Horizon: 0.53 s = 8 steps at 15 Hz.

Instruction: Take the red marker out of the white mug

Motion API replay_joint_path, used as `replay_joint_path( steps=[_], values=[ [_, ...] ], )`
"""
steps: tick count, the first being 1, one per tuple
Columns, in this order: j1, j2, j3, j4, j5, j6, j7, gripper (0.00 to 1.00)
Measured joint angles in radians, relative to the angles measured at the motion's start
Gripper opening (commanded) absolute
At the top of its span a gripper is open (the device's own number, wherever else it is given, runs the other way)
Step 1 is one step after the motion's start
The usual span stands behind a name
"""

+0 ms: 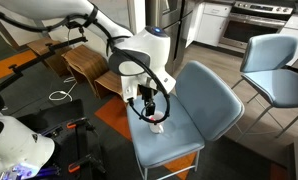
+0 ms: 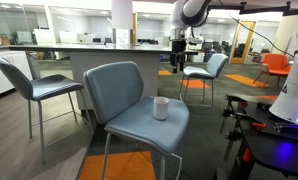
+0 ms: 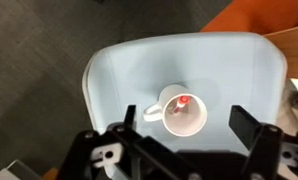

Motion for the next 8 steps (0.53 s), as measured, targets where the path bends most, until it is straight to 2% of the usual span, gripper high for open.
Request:
replay_joint_path(
  steps=[6,8],
  values=[
    [0.017,0.170,0.034,0.116,0.016,0.001,-0.026,1.00],
    [0.020,0.220,0.044,0.152,0.016,0.003,-0.047,0.90]
  ],
)
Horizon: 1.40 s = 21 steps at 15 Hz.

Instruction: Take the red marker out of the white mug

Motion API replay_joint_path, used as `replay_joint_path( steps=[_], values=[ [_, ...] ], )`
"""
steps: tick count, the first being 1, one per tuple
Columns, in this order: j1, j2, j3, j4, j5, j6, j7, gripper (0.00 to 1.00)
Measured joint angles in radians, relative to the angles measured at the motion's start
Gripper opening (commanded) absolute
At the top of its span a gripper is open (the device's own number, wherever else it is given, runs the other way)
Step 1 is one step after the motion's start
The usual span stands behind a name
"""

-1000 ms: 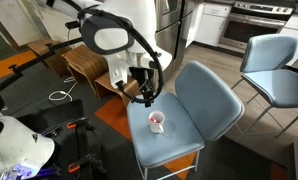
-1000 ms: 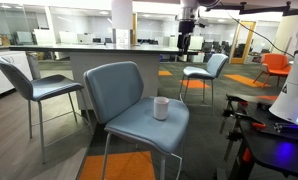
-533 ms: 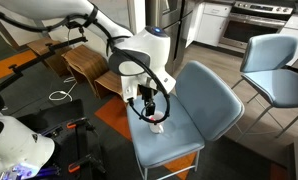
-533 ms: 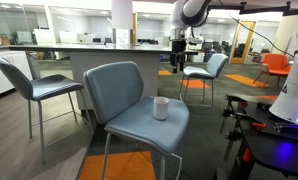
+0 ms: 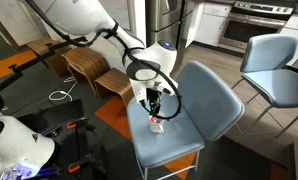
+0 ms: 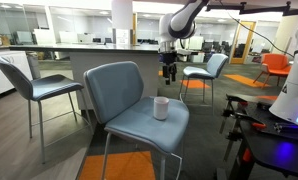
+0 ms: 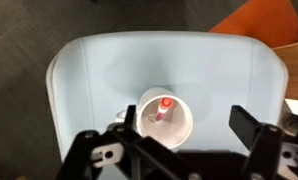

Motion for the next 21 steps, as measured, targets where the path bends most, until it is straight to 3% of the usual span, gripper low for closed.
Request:
replay_joint_path(
  steps=[3,4,12,14,21],
  values=[
    [0.000,0.077,0.002,0.052,0.000,0.008,-0.031,0.79],
    [0.000,0.103,0.002,0.071,-0.002,0.011,-0.032,0.82],
    [0.000,0.325,0.002,0.248,-0.017,0.022,-0.034,0.69],
    [0.000,0.368,0.002,0.295,-0.023,0.022,-0.034,0.69],
    [-0.012,0.437,-0.005,0.390,-0.027,0.022,-0.034,0.63]
  ],
)
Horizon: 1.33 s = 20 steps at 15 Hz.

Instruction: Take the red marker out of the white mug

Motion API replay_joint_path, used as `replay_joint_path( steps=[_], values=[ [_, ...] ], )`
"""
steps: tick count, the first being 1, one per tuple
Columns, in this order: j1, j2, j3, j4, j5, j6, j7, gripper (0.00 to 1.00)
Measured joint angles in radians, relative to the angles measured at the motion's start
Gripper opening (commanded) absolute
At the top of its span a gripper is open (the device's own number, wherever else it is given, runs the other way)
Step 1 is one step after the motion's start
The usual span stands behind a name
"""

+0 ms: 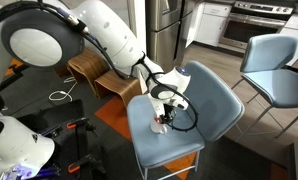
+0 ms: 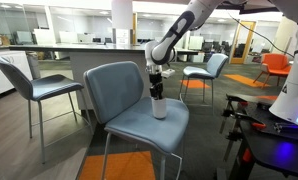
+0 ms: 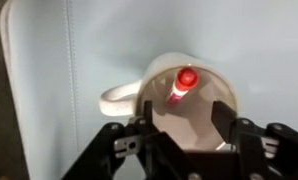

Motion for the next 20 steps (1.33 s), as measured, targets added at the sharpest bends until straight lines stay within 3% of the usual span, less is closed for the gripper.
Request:
replay_joint_path(
  steps=[14,16,19,20],
  values=[
    [-0.009,0.007,0.017,0.007,0.000,-0.122,0.000,0.64],
    [-0.009,0.008,0.017,0.007,-0.001,-0.123,0.000,0.56],
    [-0.007,0.014,0.017,0.010,-0.002,-0.135,0.000,0.31],
    [-0.007,0.022,0.017,0.011,-0.002,-0.137,0.000,0.29]
  ],
)
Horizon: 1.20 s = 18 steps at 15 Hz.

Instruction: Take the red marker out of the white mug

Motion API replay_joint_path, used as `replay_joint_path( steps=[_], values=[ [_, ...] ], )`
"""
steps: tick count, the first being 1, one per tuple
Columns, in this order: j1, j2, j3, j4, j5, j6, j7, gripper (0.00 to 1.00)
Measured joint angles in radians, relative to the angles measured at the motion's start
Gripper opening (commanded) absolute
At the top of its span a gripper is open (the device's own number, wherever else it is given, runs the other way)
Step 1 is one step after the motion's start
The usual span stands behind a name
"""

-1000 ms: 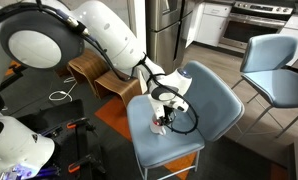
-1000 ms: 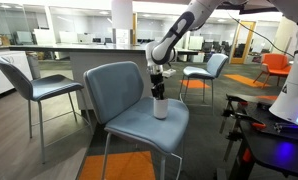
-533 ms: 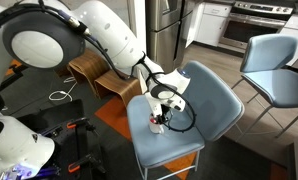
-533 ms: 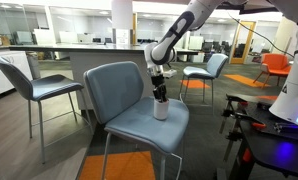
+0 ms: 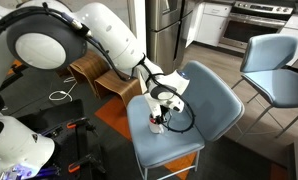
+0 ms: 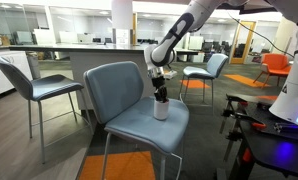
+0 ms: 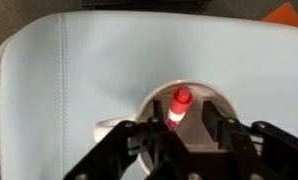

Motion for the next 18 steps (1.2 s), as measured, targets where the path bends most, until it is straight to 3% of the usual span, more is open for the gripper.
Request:
replay_joint_path(
  steps=[1,3,5,18],
  values=[
    [0.000,0.009,0.000,0.002,0.000,0.000,0.000,0.16],
    [0.000,0.013,-0.006,0.013,-0.005,-0.003,0.000,0.01],
    [-0.001,0.014,-0.009,0.019,-0.007,-0.006,0.000,0.05],
    [0.013,-0.043,-0.003,0.025,-0.024,-0.080,-0.058,0.05]
  ],
)
